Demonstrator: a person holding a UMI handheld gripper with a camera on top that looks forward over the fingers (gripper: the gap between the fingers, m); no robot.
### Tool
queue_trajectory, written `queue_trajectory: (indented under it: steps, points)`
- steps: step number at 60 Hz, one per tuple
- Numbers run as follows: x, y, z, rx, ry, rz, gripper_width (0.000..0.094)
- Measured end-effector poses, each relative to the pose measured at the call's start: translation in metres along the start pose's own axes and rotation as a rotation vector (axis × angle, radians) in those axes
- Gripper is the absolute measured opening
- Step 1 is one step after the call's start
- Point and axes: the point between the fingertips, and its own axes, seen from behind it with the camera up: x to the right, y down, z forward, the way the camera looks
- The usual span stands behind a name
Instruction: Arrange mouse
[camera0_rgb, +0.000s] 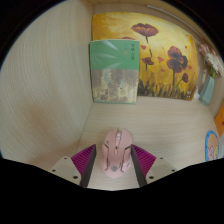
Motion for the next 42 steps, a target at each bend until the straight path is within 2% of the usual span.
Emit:
queue_trajectory:
  steps: [7,12,20,30,37,42]
  points:
    - [-0.006,-0.003,0.009,-0.024,0.004,-0.028,0.0676]
    - [-0.001,-0.001,0.012,-0.042,0.036,-0.040,0.0536]
    - [-0.001,-0.001,0.013,-0.045,0.032,-0.034,0.0524]
    - [-0.001,0.000,0.014,-0.052,0.007,-0.021,0.0387]
    - [0.002,-0.003,0.008,-0.098,-0.045,-0.030,0.0375]
    - [0.022,-0.034,-0.010,-0.061,-0.044,-0.052,0.0374]
